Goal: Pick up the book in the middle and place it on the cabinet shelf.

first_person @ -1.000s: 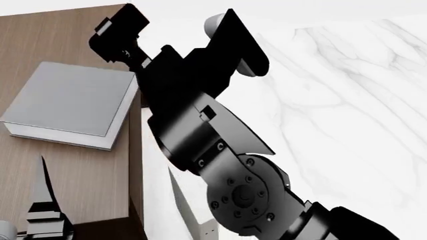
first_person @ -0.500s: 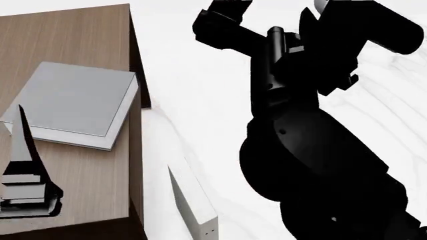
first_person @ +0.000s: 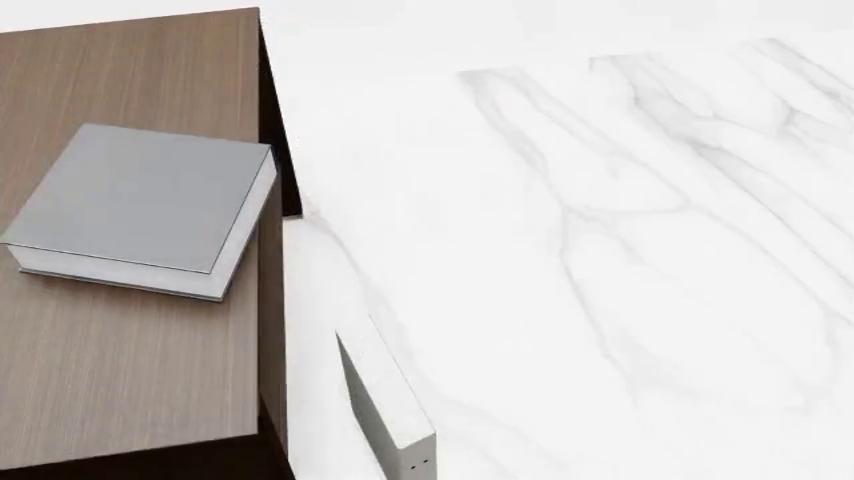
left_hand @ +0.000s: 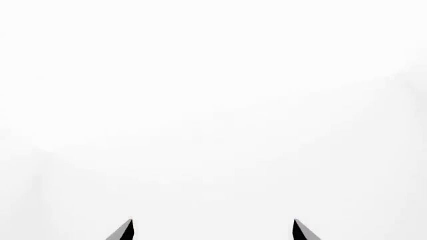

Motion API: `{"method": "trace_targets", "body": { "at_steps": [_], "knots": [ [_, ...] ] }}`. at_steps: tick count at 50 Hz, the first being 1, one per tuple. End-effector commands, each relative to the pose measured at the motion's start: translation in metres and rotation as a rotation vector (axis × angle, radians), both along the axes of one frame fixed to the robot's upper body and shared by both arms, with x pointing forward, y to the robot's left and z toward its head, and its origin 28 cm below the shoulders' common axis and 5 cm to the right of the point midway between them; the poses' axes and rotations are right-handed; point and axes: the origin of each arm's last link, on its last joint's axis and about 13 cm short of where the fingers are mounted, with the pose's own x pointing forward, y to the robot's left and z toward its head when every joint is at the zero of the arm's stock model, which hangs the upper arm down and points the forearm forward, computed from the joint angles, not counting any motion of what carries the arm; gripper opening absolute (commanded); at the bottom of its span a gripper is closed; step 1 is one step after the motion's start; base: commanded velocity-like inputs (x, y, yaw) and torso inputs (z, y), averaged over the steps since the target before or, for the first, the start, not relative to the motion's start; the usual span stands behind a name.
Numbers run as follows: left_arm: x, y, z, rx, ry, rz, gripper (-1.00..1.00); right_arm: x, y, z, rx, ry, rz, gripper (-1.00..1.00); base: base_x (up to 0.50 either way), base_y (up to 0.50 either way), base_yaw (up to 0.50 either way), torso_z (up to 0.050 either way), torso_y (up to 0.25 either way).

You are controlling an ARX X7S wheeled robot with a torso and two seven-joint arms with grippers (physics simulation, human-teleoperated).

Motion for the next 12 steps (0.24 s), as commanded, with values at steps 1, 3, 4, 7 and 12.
{"method": "trace_targets", "body": {
  "at_steps": [1, 3, 4, 7, 12],
  "knots": [
    [-0.0506, -0.0086, 0.0701, 0.079, -0.171, -0.08, 1.0, -0.0394, -0.0087, 0.0351, -0.05, -0.163, -0.097, 1.0, 0.0, 0.0, 0.0, 0.0, 0.0],
    [-0.0516, -0.01, 0.0715, 0.086, -0.173, -0.084, 1.0, -0.0392, -0.0089, 0.0353, -0.054, -0.161, -0.1, 1.0, 0.0, 0.0, 0.0, 0.0, 0.0],
    [-0.0525, -0.0108, 0.0725, 0.092, -0.176, -0.084, 1.0, -0.0396, -0.0091, 0.0358, -0.053, -0.161, -0.101, 1.0, 0.0, 0.0, 0.0, 0.0, 0.0],
    [-0.0532, -0.0108, 0.0741, 0.095, -0.179, -0.087, 1.0, -0.0409, -0.0088, 0.0376, -0.051, -0.165, -0.101, 1.0, 0.0, 0.0, 0.0, 0.0, 0.0],
    [-0.0503, -0.0106, 0.0745, 0.093, -0.174, -0.089, 1.0, -0.0406, -0.0092, 0.0353, -0.042, -0.159, -0.091, 1.0, 0.0, 0.0, 0.0, 0.0, 0.0]
  ]
}}
